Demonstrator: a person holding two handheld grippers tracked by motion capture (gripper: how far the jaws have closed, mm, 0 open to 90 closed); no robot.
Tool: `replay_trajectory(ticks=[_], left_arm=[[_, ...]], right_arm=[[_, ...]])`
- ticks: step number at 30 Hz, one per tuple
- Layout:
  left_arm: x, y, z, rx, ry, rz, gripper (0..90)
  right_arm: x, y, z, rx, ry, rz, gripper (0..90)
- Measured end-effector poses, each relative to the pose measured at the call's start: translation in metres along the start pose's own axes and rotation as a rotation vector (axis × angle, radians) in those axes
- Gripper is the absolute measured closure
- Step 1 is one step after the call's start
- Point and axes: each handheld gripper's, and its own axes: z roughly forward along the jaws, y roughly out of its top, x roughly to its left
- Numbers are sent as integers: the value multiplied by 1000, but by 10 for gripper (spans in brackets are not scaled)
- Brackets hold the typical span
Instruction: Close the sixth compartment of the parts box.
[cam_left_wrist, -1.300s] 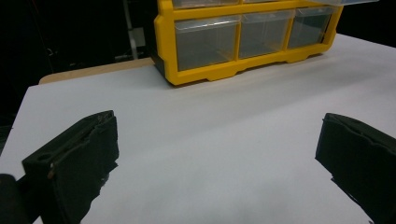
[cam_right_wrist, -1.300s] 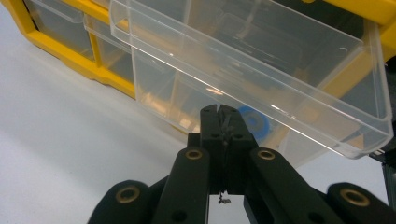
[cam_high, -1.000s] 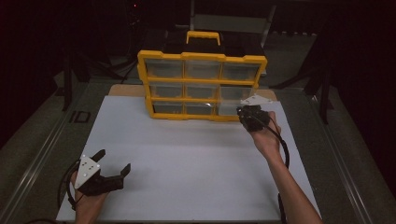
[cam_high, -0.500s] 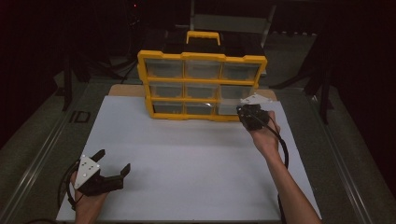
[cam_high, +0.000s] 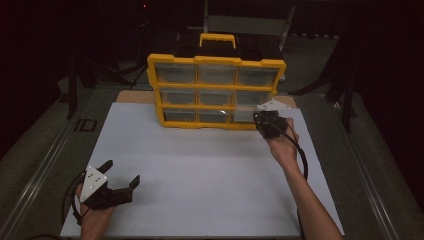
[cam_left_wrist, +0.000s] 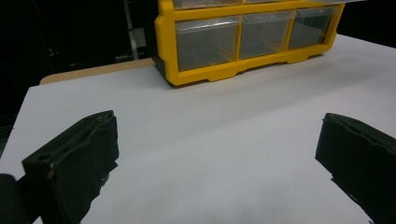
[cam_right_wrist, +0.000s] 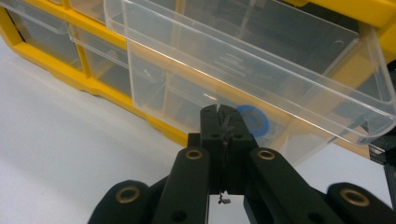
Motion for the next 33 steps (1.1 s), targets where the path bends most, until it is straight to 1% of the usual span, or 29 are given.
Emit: replay_trajectory(ticks=[24, 33], left_arm=[[0, 0, 1, 3, -3, 2, 0], [0, 0, 0, 3, -3, 2, 0]], right_arm=[[-4, 0, 8, -29, -5, 18, 897], [-4, -1, 11, -30, -2, 25, 897]])
